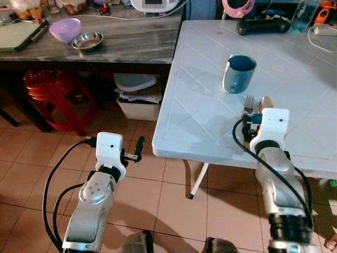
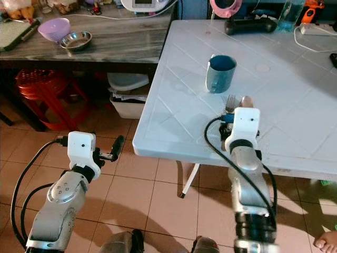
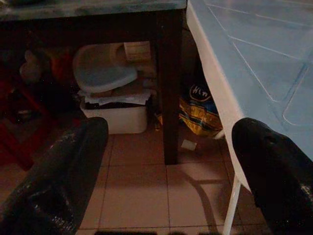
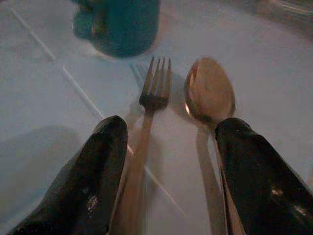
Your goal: Setting the table
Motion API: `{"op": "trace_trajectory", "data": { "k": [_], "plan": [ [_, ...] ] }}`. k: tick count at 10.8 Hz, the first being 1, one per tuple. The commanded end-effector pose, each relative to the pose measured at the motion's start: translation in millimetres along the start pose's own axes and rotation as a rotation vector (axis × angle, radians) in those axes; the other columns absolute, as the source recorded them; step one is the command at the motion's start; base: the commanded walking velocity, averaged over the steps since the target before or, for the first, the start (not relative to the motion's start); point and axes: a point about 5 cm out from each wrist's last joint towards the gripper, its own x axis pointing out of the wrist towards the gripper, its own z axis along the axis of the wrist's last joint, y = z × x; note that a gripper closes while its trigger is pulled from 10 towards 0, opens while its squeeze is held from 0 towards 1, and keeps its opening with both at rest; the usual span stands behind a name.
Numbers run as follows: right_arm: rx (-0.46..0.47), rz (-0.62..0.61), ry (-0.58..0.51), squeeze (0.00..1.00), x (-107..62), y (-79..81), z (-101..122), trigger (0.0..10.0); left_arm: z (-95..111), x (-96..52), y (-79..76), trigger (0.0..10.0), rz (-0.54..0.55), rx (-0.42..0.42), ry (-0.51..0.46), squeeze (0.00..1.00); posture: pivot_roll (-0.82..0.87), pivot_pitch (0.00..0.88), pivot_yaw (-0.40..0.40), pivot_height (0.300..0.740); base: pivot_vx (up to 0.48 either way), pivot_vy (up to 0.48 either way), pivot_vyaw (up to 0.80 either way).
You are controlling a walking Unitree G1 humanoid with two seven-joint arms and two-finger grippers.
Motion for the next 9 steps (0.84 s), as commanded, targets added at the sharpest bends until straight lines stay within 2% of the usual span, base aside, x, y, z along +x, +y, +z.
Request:
{"op": "trace_trajectory", "data": {
  "k": [1, 6, 7, 8, 9],
  "plan": [
    [0.011, 0.031, 0.008, 0.0, 3.9, 1.8, 2.4, 10.0, 1.5, -2.5, 1.1, 10.0, -0.007, 0.009, 0.003, 0.0, 0.02, 0.128, 0.108, 0.74, 0.0, 0.0, 0.0],
    [-0.025, 0.129, 0.048, 0.0, 20.0, 5.4, 6.3, 10.0, 1.6, -3.8, 1.3, 10.0, -0.005, 0.011, 0.009, 0.0, 0.03, 0.139, 0.103, 0.74, 0.0, 0.0, 0.0],
    [-0.03, 0.141, 0.067, 0.0, 20.4, 5.8, 1.8, 7.3, 2.0, -4.0, 1.5, 10.0, -0.004, 0.012, 0.009, 0.0, 0.03, 0.141, 0.102, 0.74, 0.0, 0.0, 0.0],
    [-0.026, 0.155, 0.075, 0.0, 20.5, 6.1, -0.7, 0.0, 2.5, -4.2, 1.7, 10.0, -0.004, 0.012, 0.009, 0.0, 0.03, 0.145, 0.102, 0.74, 0.0, 0.0, 0.0],
    [-0.027, 0.164, 0.096, 0.0, 21.0, 5.2, -5.1, 0.0, 2.6, -4.6, 2.0, 10.0, -0.005, 0.013, 0.011, 0.0, 0.03, 0.147, 0.101, 0.74, 0.0, 0.0, 0.0]
  ]
}}
